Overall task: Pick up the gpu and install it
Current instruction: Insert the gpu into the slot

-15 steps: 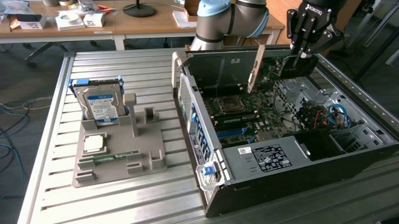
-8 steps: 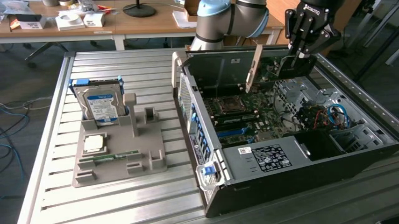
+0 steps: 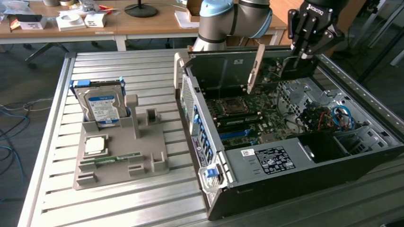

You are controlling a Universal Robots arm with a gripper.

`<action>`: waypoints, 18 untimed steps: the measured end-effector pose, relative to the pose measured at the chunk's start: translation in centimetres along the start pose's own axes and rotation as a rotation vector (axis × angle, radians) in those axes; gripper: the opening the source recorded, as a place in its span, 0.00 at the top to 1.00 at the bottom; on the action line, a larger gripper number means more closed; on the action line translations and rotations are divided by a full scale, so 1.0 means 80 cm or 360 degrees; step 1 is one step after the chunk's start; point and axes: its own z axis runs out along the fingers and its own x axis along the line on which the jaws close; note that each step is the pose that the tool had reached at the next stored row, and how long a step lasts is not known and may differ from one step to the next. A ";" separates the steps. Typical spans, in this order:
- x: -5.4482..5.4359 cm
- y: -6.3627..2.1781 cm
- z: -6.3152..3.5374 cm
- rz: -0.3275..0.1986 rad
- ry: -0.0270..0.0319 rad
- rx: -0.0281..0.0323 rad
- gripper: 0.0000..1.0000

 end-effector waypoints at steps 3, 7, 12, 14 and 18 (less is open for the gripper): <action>0.000 0.000 0.001 0.0000 -0.00014 -0.00071 0.74; 0.000 0.000 0.002 0.0017 -0.00120 -0.00080 0.74; 0.000 0.000 0.002 0.0024 -0.00122 -0.00084 0.74; 0.000 0.000 0.002 0.0024 -0.00122 -0.00084 0.74; 0.000 0.000 0.003 0.0023 -0.00129 -0.00082 0.74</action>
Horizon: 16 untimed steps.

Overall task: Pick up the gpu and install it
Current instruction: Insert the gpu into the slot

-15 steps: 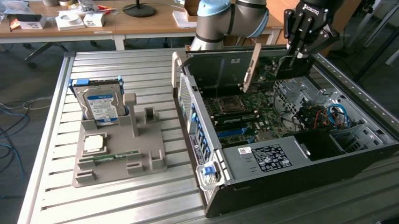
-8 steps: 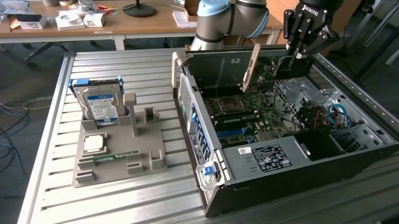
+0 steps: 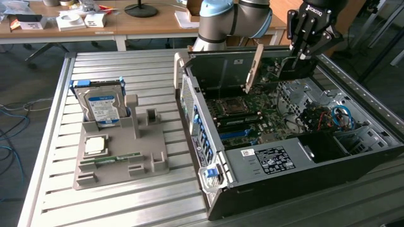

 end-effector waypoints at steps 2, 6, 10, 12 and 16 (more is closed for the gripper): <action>0.000 0.000 0.003 0.0000 -0.00032 0.00000 0.74; 0.000 0.000 0.010 0.0000 -0.00041 -0.00001 0.74; -0.001 0.001 0.016 0.0000 -0.00041 -0.00002 0.74; -0.001 0.001 0.019 0.0000 -0.00040 -0.00002 0.74; -0.001 0.001 0.024 0.0000 -0.00038 -0.00002 0.74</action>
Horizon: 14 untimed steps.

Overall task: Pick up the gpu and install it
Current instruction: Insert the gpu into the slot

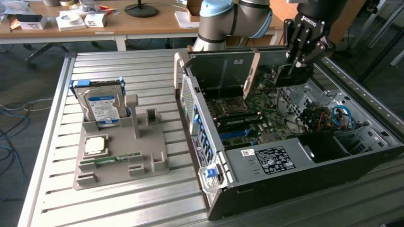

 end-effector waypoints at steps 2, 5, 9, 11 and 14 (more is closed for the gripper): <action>0.000 0.000 0.002 0.0000 -0.00002 0.00000 0.74; 0.000 0.000 0.002 0.0000 0.00000 0.00000 0.74; 0.000 0.000 0.003 0.0000 -0.00007 0.00002 0.74; 0.000 0.000 0.005 0.0000 -0.00003 0.00001 0.74; 0.000 0.000 0.009 0.0000 -0.00003 0.00002 0.74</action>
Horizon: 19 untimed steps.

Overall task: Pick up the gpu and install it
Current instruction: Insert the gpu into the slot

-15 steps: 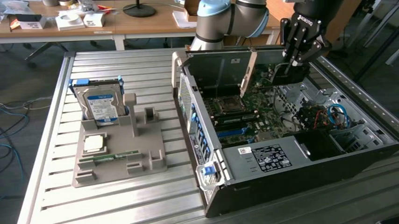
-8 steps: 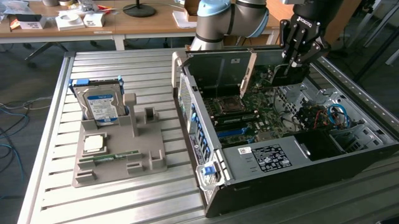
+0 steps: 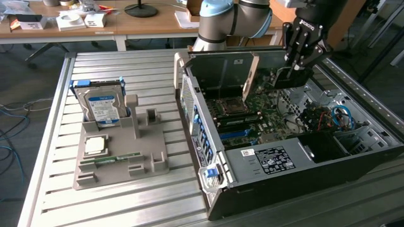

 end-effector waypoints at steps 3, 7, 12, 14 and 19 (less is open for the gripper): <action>0.000 0.000 0.002 0.0000 0.00004 -0.00001 0.74; 0.000 0.000 0.002 0.0000 0.00002 -0.00001 0.74; 0.000 0.002 0.004 0.0000 -0.00071 0.00002 0.74; 0.000 0.003 0.005 0.0000 -0.00095 0.00004 0.74; 0.000 0.007 0.008 0.0000 -0.00165 0.00012 0.74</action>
